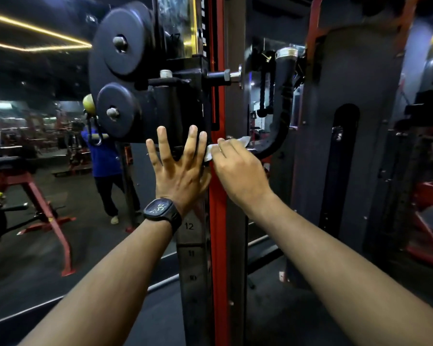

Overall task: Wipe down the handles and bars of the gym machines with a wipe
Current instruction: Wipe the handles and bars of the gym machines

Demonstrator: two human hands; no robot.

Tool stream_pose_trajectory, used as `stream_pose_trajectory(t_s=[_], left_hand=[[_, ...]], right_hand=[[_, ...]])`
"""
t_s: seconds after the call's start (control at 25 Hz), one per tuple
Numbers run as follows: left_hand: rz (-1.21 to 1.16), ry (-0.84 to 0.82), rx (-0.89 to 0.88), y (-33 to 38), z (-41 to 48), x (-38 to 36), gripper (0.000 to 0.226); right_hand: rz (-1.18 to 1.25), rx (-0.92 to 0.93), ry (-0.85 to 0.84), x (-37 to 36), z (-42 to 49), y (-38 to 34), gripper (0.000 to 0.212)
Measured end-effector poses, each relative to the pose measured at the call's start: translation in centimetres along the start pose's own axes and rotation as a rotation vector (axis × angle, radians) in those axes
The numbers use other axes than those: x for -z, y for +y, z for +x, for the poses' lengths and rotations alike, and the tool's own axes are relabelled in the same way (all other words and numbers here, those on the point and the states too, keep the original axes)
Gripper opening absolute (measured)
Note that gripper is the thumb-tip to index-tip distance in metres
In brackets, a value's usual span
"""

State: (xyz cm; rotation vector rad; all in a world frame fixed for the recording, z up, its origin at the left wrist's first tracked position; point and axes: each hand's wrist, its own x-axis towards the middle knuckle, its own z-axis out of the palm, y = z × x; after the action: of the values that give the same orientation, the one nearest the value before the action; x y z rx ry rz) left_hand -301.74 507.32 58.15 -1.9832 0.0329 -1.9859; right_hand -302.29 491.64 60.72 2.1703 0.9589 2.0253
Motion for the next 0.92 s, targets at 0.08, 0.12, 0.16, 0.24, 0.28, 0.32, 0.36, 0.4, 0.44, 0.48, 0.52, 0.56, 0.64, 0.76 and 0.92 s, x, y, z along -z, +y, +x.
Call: stream_pose_trajectory(t_s=[0.08,0.12,0.16,0.24,0.28,0.32,0.36,0.4,0.44,0.48,0.52,0.56,0.64,0.76,0.92], left_hand=[[0.021,0.017,-0.023,-0.1,-0.2,-0.4,0.067],[0.035,0.030,-0.032,-0.2,-0.3,-0.6,0.067],[0.048,0.045,-0.032,-0.1,-0.3,-0.8,0.067],[0.037,0.067,-0.009,0.0,-0.2,-0.8,0.066],[0.023,0.070,-0.006,0.0,-0.2,-0.6,0.065],[0.018,0.069,-0.014,0.0,-0.2,-0.5,0.065],[0.028,0.063,-0.030,-0.2,-0.2,-0.5,0.065],[0.046,0.051,-0.045,-0.4,-0.3,-0.4,0.066],[0.062,0.040,-0.057,-0.6,-0.5,-0.3,0.067],[0.074,0.039,-0.062,-0.6,-0.6,-0.2,0.067],[0.077,0.045,-0.062,-0.5,-0.6,-0.2,0.067],[0.070,0.053,-0.057,-0.4,-0.5,-0.1,0.066],[0.054,0.067,-0.045,-0.5,-0.3,0.1,0.065],[0.063,0.074,-0.081,-0.7,-0.5,0.1,0.062],[0.081,0.091,-0.058,-0.5,-0.2,0.3,0.062]], right_hand=[[-0.020,0.041,-0.066,0.8,-0.9,2.5,0.020],[-0.016,0.014,-0.059,1.3,-1.4,3.7,0.018],[-0.018,-0.037,-0.048,1.6,-1.6,4.3,0.018],[0.002,-0.107,-0.060,1.2,-0.9,2.9,0.019],[0.001,-0.076,-0.062,1.0,-0.2,1.6,0.019],[-0.006,-0.026,-0.052,0.8,0.0,0.9,0.020],[-0.015,0.027,-0.053,0.8,-0.2,1.1,0.022],[-0.004,0.053,-0.078,1.2,-0.6,2.1,0.024],[0.013,0.042,-0.085,1.5,-1.2,3.2,0.024],[0.015,-0.007,-0.064,1.7,-1.5,3.8,0.024],[0.013,-0.076,-0.064,1.6,-1.3,3.6,0.024],[0.013,-0.137,-0.099,1.2,-0.9,2.4,0.023],[0.020,-0.117,-0.132,0.1,0.4,-0.7,0.024],[-0.040,-0.020,-0.163,1.0,0.3,1.5,0.024],[-0.108,-0.112,-0.157,1.7,-0.6,2.3,0.025]])
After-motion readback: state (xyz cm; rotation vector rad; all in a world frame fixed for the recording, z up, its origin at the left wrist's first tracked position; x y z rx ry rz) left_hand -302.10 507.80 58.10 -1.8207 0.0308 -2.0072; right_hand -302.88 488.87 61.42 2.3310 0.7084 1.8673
